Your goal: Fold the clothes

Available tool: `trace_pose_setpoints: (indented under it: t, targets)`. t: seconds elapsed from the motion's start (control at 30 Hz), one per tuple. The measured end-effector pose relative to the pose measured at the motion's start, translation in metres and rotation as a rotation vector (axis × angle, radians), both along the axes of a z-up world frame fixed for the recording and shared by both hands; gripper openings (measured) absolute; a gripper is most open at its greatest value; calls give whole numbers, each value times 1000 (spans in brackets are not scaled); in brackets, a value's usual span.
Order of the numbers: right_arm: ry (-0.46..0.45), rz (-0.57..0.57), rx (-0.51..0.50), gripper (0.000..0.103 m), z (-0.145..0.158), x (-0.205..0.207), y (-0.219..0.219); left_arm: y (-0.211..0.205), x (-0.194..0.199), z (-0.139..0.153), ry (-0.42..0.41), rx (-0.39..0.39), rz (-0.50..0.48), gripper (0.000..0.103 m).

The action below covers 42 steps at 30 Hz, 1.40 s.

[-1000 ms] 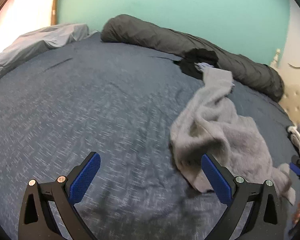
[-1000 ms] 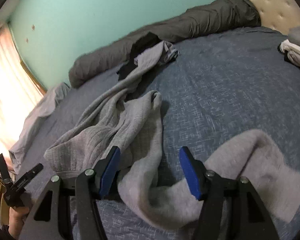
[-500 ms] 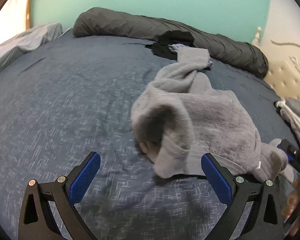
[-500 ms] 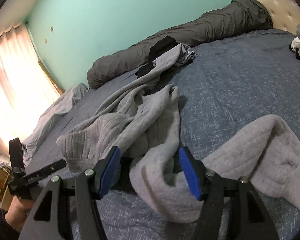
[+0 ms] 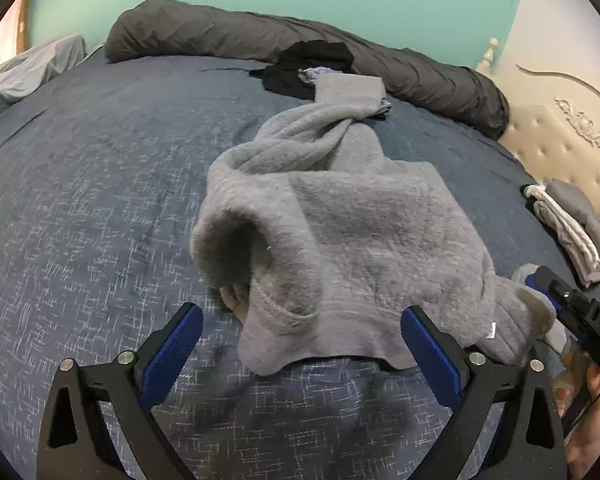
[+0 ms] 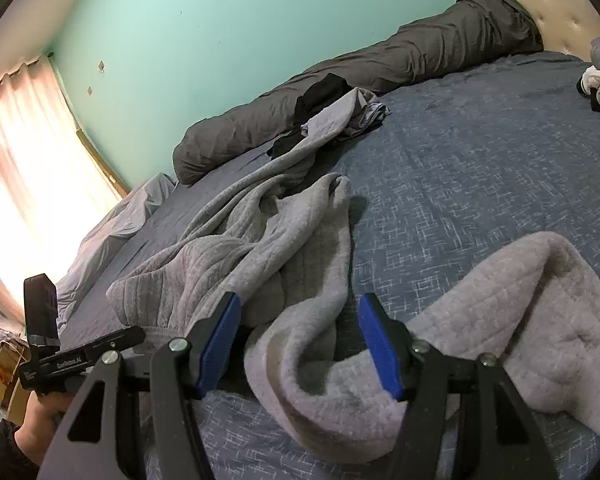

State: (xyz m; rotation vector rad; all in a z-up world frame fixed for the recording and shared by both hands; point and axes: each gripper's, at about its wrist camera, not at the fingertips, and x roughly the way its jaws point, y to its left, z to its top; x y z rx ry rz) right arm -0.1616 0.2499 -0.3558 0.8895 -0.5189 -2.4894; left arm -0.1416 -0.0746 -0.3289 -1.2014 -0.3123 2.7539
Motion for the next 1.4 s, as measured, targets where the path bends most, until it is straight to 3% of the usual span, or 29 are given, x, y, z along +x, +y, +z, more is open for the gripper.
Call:
trace_pose_setpoints:
  t: [0.17,0.23,0.3,0.43,0.57,0.73,1.0,1.23,1.4]
  targets:
    - [-5,8,-11,62,-1,0,-2,-6,-2,0,6,2,17,87]
    - [-4,12,-12,62,-1,1,-3,-10,-3,0,5,3,24,75]
    - [3,18,-11,62,-1,2,-4,-11,-8,-5,-15,-3,26,71]
    - [3,22,-11,62,-1,2,-6,-9,-15,-16,-54,2,0,46]
    - [1,20,-16,62,-1,1,-6,-7,-16,-21,-74,17,-18,43]
    - [-1,23,-18,62,-2,1,-7,-5,-15,-19,-65,18,-45,27]
    - [2,22,-24,62,-2,0,-7,-17,-12,-9,-34,17,-49,16]
    - [1,5,-43,62,-2,-1,-1,-74,-1,28,72,21,88,11]
    - [-5,9,-43,63,-5,-2,-1,-131,1,40,115,68,262,8]
